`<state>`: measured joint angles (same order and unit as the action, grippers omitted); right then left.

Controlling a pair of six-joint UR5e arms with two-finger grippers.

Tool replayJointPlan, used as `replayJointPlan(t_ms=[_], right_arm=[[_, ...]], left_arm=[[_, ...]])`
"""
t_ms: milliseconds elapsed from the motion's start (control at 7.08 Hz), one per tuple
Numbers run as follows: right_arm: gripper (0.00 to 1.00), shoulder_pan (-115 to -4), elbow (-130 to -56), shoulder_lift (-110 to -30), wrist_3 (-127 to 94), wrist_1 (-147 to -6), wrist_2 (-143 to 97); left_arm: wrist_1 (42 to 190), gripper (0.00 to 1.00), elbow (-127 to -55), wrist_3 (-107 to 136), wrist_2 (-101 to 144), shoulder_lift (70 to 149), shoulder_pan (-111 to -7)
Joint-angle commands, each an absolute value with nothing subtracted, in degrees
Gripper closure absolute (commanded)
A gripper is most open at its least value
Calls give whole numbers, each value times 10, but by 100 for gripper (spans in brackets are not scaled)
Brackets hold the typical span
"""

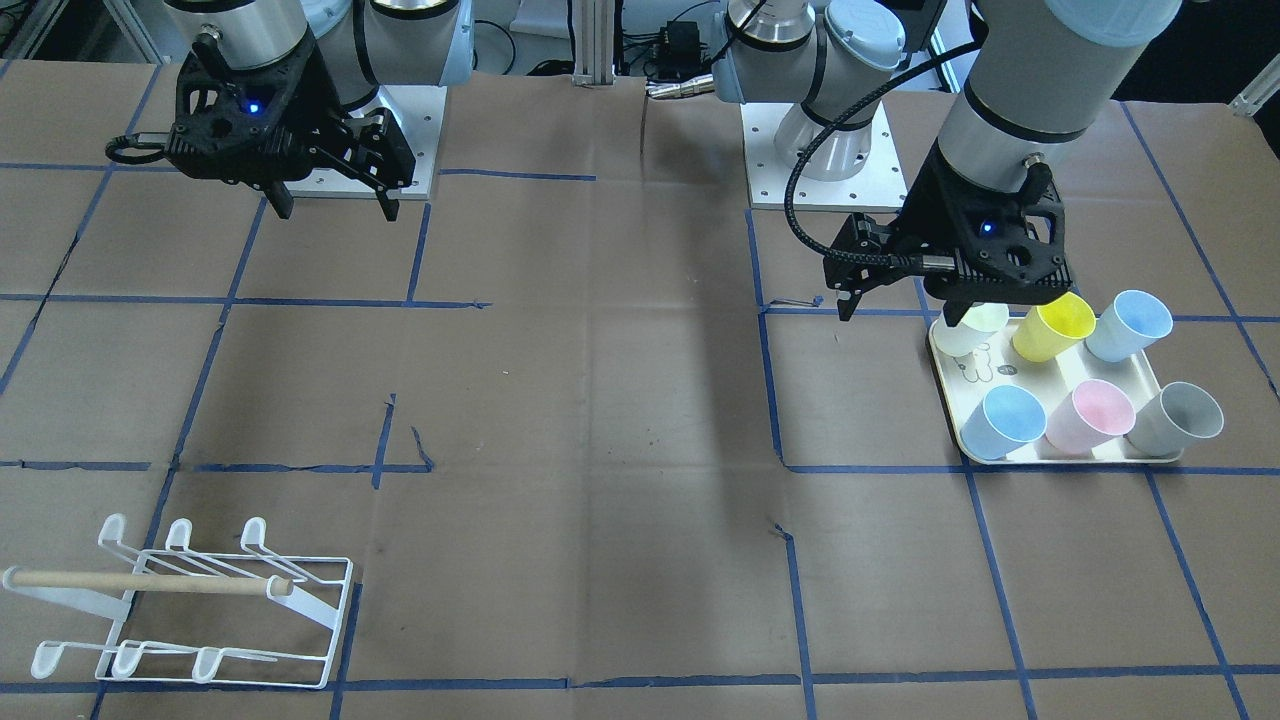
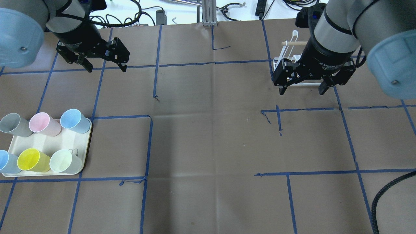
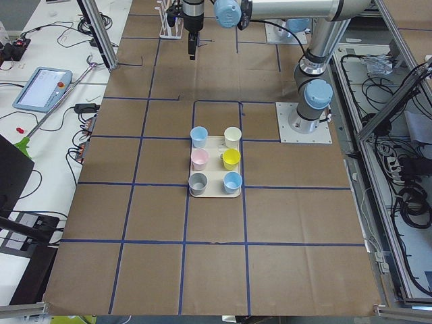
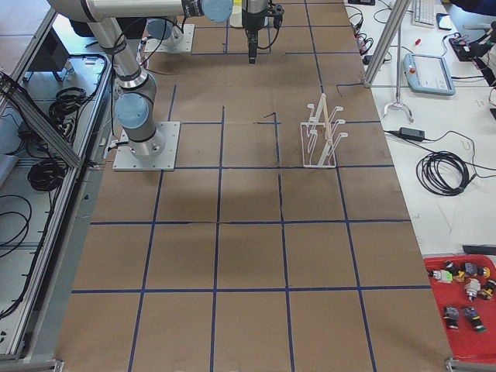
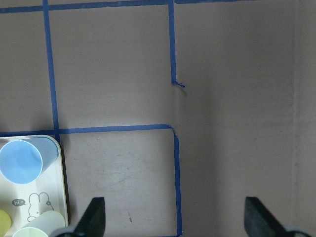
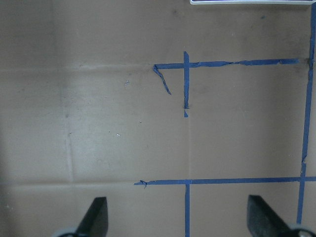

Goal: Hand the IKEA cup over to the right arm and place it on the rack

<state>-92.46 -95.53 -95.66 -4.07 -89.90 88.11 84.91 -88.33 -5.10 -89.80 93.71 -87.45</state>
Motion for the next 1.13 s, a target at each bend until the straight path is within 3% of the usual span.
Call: replayJointPlan(t_ms=[0,989], right_arm=[[0,-925,-955,-955,-40,-900,882],[0,-925,-955,-952,-39,-902,883]], left_arm=[[849,1,-883,-51,-897,937,-875],[846,0,-888,-52,-890,930,-874]])
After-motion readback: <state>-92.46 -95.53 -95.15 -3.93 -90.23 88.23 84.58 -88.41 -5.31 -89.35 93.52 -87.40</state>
